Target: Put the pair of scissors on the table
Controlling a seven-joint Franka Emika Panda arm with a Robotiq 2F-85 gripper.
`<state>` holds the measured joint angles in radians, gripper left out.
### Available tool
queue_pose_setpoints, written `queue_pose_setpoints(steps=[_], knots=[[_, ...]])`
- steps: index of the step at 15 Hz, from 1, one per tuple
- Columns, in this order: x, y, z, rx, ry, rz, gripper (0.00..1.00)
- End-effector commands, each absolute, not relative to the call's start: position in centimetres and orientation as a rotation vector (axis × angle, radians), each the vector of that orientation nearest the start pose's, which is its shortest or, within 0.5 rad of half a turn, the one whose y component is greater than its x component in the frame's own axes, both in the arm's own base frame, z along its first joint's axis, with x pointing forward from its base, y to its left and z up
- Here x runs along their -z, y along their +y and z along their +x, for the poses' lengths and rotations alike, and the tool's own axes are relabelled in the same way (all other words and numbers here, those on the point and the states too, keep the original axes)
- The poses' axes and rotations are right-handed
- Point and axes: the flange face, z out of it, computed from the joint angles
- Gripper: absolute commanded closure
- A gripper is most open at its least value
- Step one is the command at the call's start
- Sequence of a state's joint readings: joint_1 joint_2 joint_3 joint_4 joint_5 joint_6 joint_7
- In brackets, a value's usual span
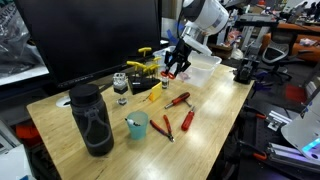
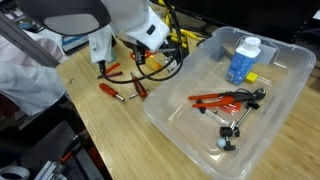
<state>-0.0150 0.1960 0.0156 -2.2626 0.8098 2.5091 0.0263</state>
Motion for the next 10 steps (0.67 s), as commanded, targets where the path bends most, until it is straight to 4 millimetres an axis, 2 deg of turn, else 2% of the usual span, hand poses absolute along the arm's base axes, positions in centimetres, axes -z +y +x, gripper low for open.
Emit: queue_pose_setpoints(steps=[1,6,8,10], knots=[[-27.4,-0.1,53.2,-0.046,0.794,-2.576,0.79],[-26.0,0.1,51.7,-0.243,0.819,-2.569,0.79],[-25.5,-0.1,51.3,-0.286,0.894,-2.546,0.79],[-25.3,-0.8,51.0,-0.251,1.007,-2.529,0.79]])
